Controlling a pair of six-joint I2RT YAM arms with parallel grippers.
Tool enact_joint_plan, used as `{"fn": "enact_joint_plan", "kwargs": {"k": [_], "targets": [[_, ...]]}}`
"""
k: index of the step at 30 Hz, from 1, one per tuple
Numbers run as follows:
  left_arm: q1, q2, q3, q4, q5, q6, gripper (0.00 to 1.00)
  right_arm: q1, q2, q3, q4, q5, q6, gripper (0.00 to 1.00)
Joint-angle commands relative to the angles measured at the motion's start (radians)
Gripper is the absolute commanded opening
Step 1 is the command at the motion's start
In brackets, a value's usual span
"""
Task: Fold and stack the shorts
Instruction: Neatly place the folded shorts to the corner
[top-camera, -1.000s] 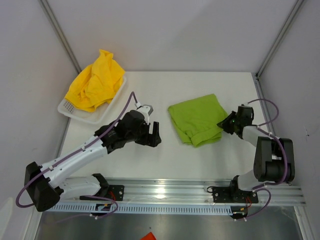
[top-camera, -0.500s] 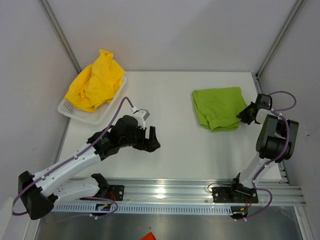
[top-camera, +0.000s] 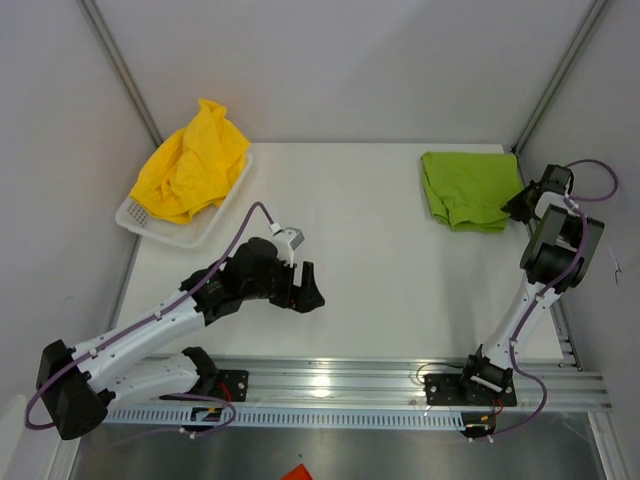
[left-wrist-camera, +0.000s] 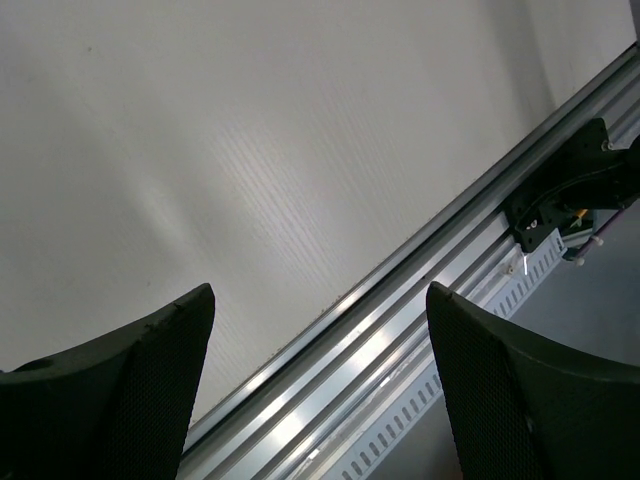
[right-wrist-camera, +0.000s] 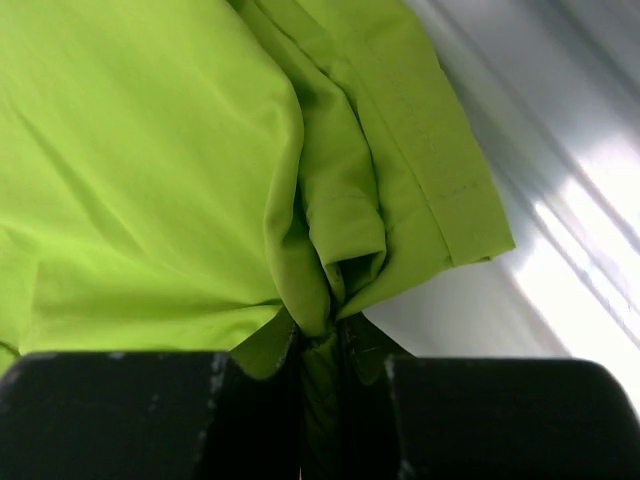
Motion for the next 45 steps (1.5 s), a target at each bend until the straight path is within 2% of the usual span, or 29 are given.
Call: {"fn": "enact_joint_plan", "kwargs": {"k": [1,7,17,21,22,24,25,28,31,33,34,36,38,41,45], "targets": [[0.004,-0.022,-0.028,0.075,0.066,-0.035,0.87,-0.011,0.114,0.181,-0.042,-0.018,-0.085,0.01],[0.007,-0.019,-0.033,0.070,0.048,-0.015,0.87,-0.017,0.232,0.400,-0.119,-0.012,-0.128,0.01],[0.010,0.029,-0.039,0.098,0.079,-0.021,0.87,-0.031,0.308,0.503,-0.102,0.005,-0.119,0.03],[0.010,0.041,-0.019,0.092,0.070,-0.023,0.87,-0.031,0.369,0.628,-0.139,-0.011,-0.109,0.06],[0.010,0.044,-0.013,0.089,0.068,-0.023,0.87,-0.029,0.377,0.647,-0.146,-0.012,-0.106,0.09],[0.010,0.050,-0.008,0.082,0.065,-0.027,0.87,-0.029,0.384,0.661,-0.140,-0.012,-0.096,0.48],[0.010,0.052,-0.004,0.082,0.061,-0.027,0.87,-0.029,0.381,0.661,-0.133,-0.013,-0.088,0.61],[0.010,0.050,0.003,0.076,0.056,-0.035,0.87,-0.024,0.363,0.667,-0.126,-0.001,-0.080,0.79],[0.010,0.043,0.004,0.069,0.048,-0.047,0.88,-0.023,0.325,0.663,-0.139,0.025,-0.079,0.91],[0.010,0.035,0.009,0.058,0.034,-0.061,0.88,-0.029,0.297,0.643,-0.145,0.054,-0.074,0.93],[0.010,0.030,0.016,0.040,-0.014,-0.075,0.99,-0.031,0.259,0.602,-0.145,0.067,-0.071,0.99],[0.010,0.007,0.038,-0.002,-0.067,-0.076,0.99,-0.031,0.208,0.545,-0.140,0.128,-0.060,0.99],[0.010,-0.020,0.052,-0.022,-0.143,-0.082,0.99,-0.027,0.110,0.407,-0.098,0.188,-0.044,1.00],[0.015,-0.031,0.091,-0.031,-0.159,-0.082,0.99,-0.034,-0.024,0.249,-0.076,0.269,0.009,0.99],[0.030,0.009,0.142,-0.049,-0.188,-0.095,0.99,-0.041,-0.164,0.101,-0.048,0.211,0.110,0.99]]}}
